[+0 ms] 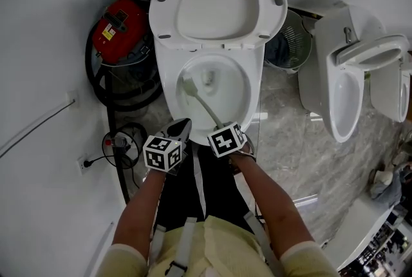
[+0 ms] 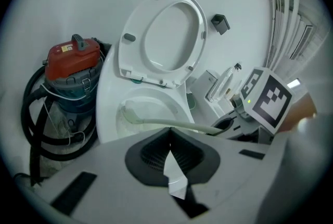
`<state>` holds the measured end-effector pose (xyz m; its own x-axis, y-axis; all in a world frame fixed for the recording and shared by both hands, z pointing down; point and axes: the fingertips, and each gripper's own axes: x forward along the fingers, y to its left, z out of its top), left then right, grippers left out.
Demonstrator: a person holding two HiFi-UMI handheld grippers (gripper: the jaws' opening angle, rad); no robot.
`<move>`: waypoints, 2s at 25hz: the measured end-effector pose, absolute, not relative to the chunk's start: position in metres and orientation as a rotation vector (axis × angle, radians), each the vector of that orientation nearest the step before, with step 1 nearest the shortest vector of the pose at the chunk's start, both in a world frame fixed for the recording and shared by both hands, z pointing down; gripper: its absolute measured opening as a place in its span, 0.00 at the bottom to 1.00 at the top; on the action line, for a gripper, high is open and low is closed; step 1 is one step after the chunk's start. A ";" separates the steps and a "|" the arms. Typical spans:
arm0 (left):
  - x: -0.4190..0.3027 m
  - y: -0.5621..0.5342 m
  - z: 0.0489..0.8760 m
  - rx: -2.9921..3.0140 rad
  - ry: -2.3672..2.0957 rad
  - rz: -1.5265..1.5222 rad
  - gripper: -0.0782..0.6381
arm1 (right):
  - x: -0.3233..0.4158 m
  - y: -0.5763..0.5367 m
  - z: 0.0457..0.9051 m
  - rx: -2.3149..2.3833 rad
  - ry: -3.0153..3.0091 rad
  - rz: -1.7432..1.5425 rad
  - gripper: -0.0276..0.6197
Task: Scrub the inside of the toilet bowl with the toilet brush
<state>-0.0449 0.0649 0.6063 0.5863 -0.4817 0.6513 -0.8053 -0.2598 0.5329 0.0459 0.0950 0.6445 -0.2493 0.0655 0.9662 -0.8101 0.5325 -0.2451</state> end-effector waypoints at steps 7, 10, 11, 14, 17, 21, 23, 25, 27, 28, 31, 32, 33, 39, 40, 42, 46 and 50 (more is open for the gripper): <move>-0.046 0.069 0.606 1.934 -0.990 0.492 0.12 | 0.047 0.068 0.647 0.692 -1.613 0.919 0.07; -0.049 0.071 0.606 1.935 -0.991 0.505 0.12 | 0.055 0.054 0.649 0.718 -1.597 0.900 0.07; -0.049 0.072 0.606 1.933 -0.992 0.504 0.12 | 0.058 0.050 0.649 0.726 -1.591 0.894 0.07; -0.049 0.072 0.605 1.932 -0.986 0.485 0.12 | 0.069 0.041 0.650 0.745 -1.574 0.874 0.07; -0.048 0.073 0.601 1.945 -0.973 0.471 0.12 | 0.082 0.038 0.650 0.774 -1.554 0.868 0.07; -0.047 0.074 0.600 1.962 -0.960 0.491 0.12 | 0.102 0.036 0.648 0.830 -1.514 0.885 0.07; -0.048 0.074 0.600 1.962 -0.957 0.498 0.12 | 0.112 0.036 0.647 0.852 -1.498 0.883 0.07; -0.048 0.075 0.599 1.961 -0.954 0.505 0.12 | 0.121 0.037 0.646 0.872 -1.480 0.881 0.07; -0.047 0.077 0.596 1.965 -0.943 0.513 0.12 | 0.130 0.041 0.645 0.891 -1.455 0.888 0.07; -0.046 0.079 0.594 1.969 -0.934 0.520 0.12 | 0.135 0.043 0.644 0.900 -1.442 0.896 0.07; -0.045 0.081 0.588 1.987 -0.904 0.549 0.12 | 0.149 0.053 0.641 0.923 -1.400 0.917 0.07; -0.045 0.082 0.587 1.993 -0.895 0.558 0.12 | 0.153 0.057 0.641 0.927 -1.385 0.920 0.07; -0.045 0.082 0.585 1.998 -0.887 0.566 0.12 | 0.157 0.061 0.640 0.930 -1.370 0.924 0.07; -0.041 0.080 0.574 2.040 -0.836 0.604 0.12 | 0.175 0.084 0.637 0.944 -1.292 0.926 0.07; -0.040 0.080 0.572 2.047 -0.827 0.608 0.12 | 0.177 0.088 0.636 0.942 -1.283 0.923 0.07; -0.038 0.081 0.569 2.056 -0.810 0.615 0.12 | 0.179 0.097 0.634 0.935 -1.262 0.913 0.07; -0.032 0.081 0.563 2.075 -0.774 0.631 0.12 | 0.183 0.111 0.628 0.922 -1.229 0.902 0.07; -0.029 0.084 0.560 2.092 -0.742 0.645 0.12 | 0.186 0.125 0.622 0.886 -1.199 0.872 0.07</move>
